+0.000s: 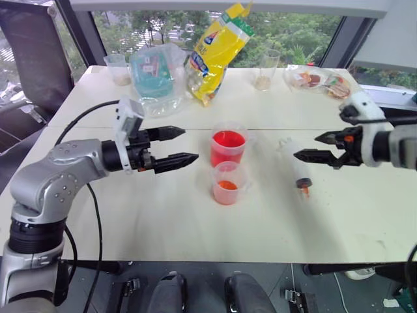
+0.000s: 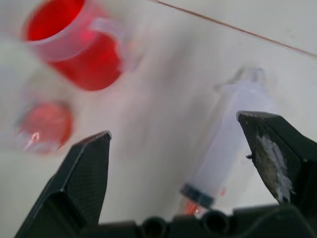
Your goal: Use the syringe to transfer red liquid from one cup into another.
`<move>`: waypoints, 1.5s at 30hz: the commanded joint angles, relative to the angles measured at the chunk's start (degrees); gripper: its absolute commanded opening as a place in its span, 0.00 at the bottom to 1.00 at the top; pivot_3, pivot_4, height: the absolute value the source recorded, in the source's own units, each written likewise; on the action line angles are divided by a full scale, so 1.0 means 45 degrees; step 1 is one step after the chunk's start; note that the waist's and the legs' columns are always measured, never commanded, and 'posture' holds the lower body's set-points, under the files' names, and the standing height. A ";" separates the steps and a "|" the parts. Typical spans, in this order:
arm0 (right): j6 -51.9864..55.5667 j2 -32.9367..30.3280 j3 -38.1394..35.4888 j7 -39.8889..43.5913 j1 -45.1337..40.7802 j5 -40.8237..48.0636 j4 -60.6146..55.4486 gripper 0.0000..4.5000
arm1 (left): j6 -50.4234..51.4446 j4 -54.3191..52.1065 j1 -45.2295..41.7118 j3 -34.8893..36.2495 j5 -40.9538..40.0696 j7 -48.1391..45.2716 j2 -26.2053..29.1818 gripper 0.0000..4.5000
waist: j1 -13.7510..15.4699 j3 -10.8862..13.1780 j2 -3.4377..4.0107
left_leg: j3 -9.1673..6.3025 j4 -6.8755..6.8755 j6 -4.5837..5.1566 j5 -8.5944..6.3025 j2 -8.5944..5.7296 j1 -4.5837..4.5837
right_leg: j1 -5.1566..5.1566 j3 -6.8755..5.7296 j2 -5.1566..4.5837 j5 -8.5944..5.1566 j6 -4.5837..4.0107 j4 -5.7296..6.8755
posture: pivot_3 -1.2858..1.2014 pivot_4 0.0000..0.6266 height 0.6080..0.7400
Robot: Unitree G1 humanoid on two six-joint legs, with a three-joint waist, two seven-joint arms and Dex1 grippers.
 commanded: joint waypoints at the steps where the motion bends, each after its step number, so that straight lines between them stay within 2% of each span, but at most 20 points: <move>1: -0.0079 0.0728 0.0935 -0.0654 -0.1230 -0.1489 0.2269 0.99 | -0.0359 -0.0208 -0.0181 -0.0018 0.0103 0.0044 -0.0156 1.00 | 0.0009 0.0000 0.0000 | 0.0001 0.0001 0.0000 0.0000 0.0000 0.0000 | 0.0000 0.0001 0.0001 0.0000 0.0000 -0.0002 | 0.52 0.24 1.00; 9: -0.1163 0.2670 0.2804 -0.0154 -0.3208 -0.3672 0.6799 0.99 | -0.0481 -0.0491 0.0114 -0.0024 0.0154 0.0385 -0.0508 1.00 | 0.0015 0.0000 0.0000 | 0.0005 -0.0006 0.0002 -0.0001 0.0000 -0.0019 | -0.0026 0.0001 -0.0003 0.0000 0.0000 -0.0006 | 0.52 0.24 1.00; 20: -0.2746 0.4319 0.3679 0.0755 -0.3831 -0.5652 0.9526 0.99 | -0.0461 -0.1222 0.0569 0.0296 -0.0025 0.1116 -0.0695 1.00 | -0.0026 0.0000 0.0001 | 0.0005 -0.0004 0.0001 -0.0001 0.0000 -0.0018 | -0.0027 0.0000 -0.0004 0.0001 0.0000 0.0003 | 0.52 0.24 1.00; 23: -0.2840 0.4575 0.3718 0.0942 -0.3977 -0.6007 0.9793 0.80 | -0.0474 -0.1256 0.0681 0.0347 -0.0034 0.1135 -0.0658 1.00 | -0.0021 0.0000 0.0001 | 0.0005 -0.0004 0.0001 -0.0001 0.0000 -0.0016 | -0.0026 -0.0001 -0.0004 0.0002 0.0000 0.0005 | 0.52 0.24 1.00; 27: -0.2879 0.4776 0.3567 0.1034 -0.4104 -0.6414 1.0104 0.36 | -0.0588 -0.1111 0.0683 0.0333 0.0076 0.1064 -0.0618 1.00 | -0.0029 -0.0001 0.0001 | 0.0005 -0.0005 0.0000 -0.0001 0.0000 -0.0015 | -0.0026 -0.0001 -0.0004 0.0002 0.0000 0.0005 | 0.52 0.24 1.00; 28: -0.2827 0.4796 0.3501 0.1039 -0.4130 -0.6473 1.0132 0.31 | -0.0618 -0.1058 0.0659 0.0331 0.0105 0.1036 -0.0607 1.00 | -0.0025 -0.0001 0.0001 | 0.0005 -0.0004 0.0000 -0.0001 0.0000 -0.0015 | -0.0026 -0.0001 -0.0004 0.0002 0.0000 0.0005 | 0.52 0.24 1.00; 31: -0.2501 0.4665 0.3200 0.0869 -0.4172 -0.6566 0.9951 0.31 | -0.0708 -0.0791 0.0407 0.0285 0.0195 0.0901 -0.0570 1.00 | -0.0016 -0.0001 0.0002 | 0.0005 -0.0003 0.0000 -0.0001 -0.0001 -0.0015 | -0.0025 -0.0001 -0.0006 0.0002 0.0000 0.0006 | 0.52 0.24 1.00; 34: -0.1941 0.4410 0.2058 0.0255 -0.4485 -0.6329 0.9063 0.31 | -0.0893 -0.0348 -0.0011 0.0138 0.0471 0.0593 -0.0372 1.00 | -0.0009 0.0001 0.0004 | 0.0006 -0.0004 0.0000 -0.0001 -0.0001 -0.0016 | -0.0027 -0.0001 -0.0006 0.0002 0.0000 0.0006 | 0.52 0.24 1.00; 37: -0.2412 0.4852 -0.0149 -0.0533 -0.4398 -0.5438 0.6802 0.31 | -0.0971 0.0106 -0.0234 0.0382 0.0490 0.0212 -0.0034 1.00 | -0.0024 0.0005 0.0011 | 0.0008 -0.0007 0.0000 -0.0001 -0.0002 -0.0027 | -0.0042 -0.0001 -0.0005 0.0002 0.0000 0.0006 | 0.52 0.24 1.00; 42: -0.4075 0.7168 -0.4347 -0.1363 -0.4412 -0.2471 0.2498 0.31 | -0.1142 0.1195 -0.1176 0.0166 0.0769 -0.0283 0.0171 1.00 | -0.0120 0.0006 0.0012 | 0.0006 -0.0027 -0.0002 0.0000 0.0013 -0.0031 | -0.0064 -0.0001 0.0010 0.0002 0.0000 0.0018 | 0.52 0.24 1.00; 45: -0.5400 0.8731 -0.5001 -0.1780 -0.4119 -0.1562 0.1384 0.31 | -0.1295 0.1785 -0.1661 -0.0041 0.1032 -0.0815 0.0299 1.00 | -0.0107 0.0003 0.0009 | 0.0006 -0.0027 -0.0004 0.0001 0.0008 -0.0033 | -0.0061 -0.0003 0.0001 0.0002 0.0000 0.0019 | 0.52 0.24 1.00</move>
